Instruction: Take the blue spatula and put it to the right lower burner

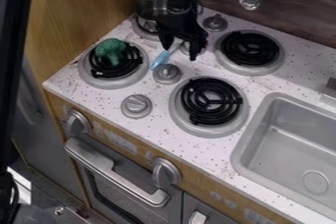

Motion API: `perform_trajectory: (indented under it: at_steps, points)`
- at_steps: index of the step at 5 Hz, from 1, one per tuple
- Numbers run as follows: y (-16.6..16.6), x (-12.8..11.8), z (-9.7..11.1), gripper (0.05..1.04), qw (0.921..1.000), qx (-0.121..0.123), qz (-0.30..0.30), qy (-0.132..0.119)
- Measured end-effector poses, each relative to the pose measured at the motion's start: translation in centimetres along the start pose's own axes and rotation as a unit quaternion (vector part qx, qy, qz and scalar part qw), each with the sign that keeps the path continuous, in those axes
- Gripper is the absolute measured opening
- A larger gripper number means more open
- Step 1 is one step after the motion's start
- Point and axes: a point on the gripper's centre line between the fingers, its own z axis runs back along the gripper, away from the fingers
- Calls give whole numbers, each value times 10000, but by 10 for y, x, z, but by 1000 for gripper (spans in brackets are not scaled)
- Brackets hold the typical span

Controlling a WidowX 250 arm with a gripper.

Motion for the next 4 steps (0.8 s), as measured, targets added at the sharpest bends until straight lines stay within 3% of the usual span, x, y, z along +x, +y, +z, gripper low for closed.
perform_trajectory:
  at_steps: [1, 2, 4]
  points:
    - [19, 4, 4, 998, 9998, 160, 84, -68]
    - [21, 11, 0, 998, 9998, 167, 128, -52]
    - [19, 5, -31, 998, 9995, 83, 227, 213]
